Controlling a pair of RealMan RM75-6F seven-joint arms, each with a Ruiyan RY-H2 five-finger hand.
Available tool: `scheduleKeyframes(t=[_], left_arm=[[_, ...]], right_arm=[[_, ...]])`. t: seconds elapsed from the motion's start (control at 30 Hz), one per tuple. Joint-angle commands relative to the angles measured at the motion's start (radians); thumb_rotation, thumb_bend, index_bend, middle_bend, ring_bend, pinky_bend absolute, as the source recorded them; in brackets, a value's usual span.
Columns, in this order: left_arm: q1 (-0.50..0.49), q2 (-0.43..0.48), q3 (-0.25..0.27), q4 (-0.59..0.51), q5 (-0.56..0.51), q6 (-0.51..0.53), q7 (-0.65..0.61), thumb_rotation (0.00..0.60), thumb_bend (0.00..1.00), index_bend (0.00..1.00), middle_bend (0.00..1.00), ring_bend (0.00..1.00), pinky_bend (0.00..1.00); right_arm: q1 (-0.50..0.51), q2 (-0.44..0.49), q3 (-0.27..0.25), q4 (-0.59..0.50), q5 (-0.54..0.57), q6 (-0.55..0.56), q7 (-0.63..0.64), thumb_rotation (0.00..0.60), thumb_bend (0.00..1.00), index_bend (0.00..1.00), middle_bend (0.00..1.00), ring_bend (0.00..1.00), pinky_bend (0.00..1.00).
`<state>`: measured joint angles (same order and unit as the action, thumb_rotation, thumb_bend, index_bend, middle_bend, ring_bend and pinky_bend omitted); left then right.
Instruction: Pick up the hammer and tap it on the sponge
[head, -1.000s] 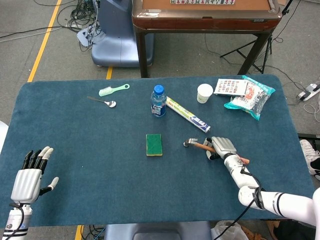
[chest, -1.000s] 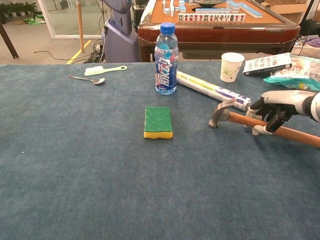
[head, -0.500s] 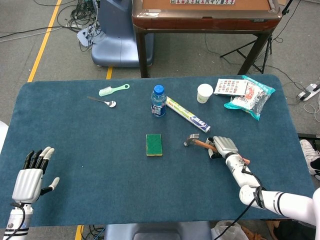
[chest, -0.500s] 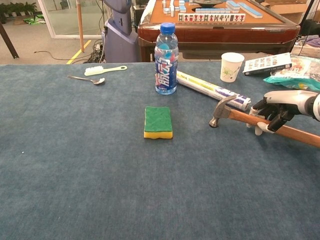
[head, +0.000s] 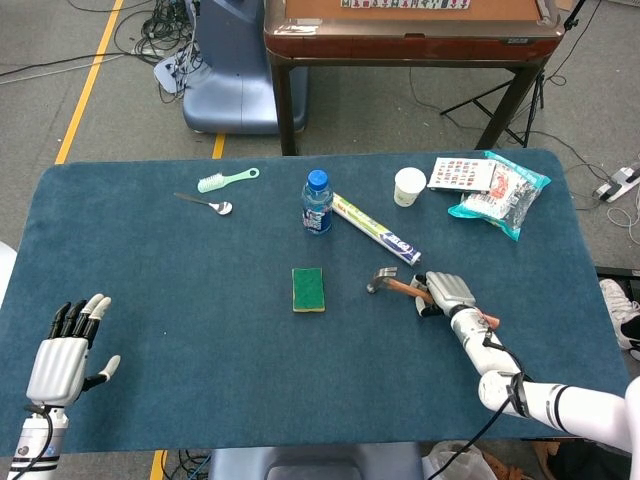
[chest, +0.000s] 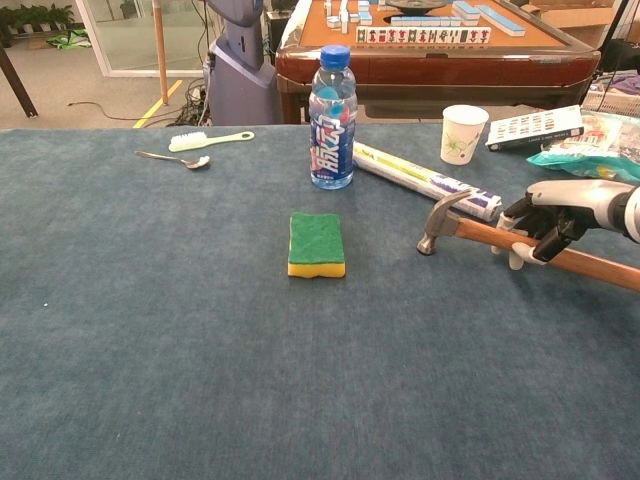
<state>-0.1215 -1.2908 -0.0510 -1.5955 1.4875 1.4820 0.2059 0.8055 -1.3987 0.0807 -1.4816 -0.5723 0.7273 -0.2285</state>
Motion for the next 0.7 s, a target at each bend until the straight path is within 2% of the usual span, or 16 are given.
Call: scheduleKeyframes(t=[0.03,0.5,0.7], left_arm=[[0.0,0.0,0.001,-0.001,0.0,-0.001,0.001,0.6,0.23,0.07,0.08,0.05,0.0],[0.001,0.005,0.002,-0.009,0.0,0.001,0.005,0.6,0.23,0.07,0.07,0.05,0.0],[0.001,0.006,0.003,-0.009,-0.002,-0.001,0.003,0.6,0.23,0.07,0.07,0.05,0.0]], right_arm=[[-0.005,-0.001,0.005,0.0,-0.013,0.003,0.01,0.6,0.78,0.44,0.52,0.28,0.19],[-0.055,-0.001,0.051,-0.028,-0.163,0.055,0.098,0.6,0.99,0.5,0.58,0.34,0.21],[-0.075,-0.003,0.068,-0.038,-0.23,0.081,0.135,0.6,1.0,0.52,0.6,0.37,0.25]])
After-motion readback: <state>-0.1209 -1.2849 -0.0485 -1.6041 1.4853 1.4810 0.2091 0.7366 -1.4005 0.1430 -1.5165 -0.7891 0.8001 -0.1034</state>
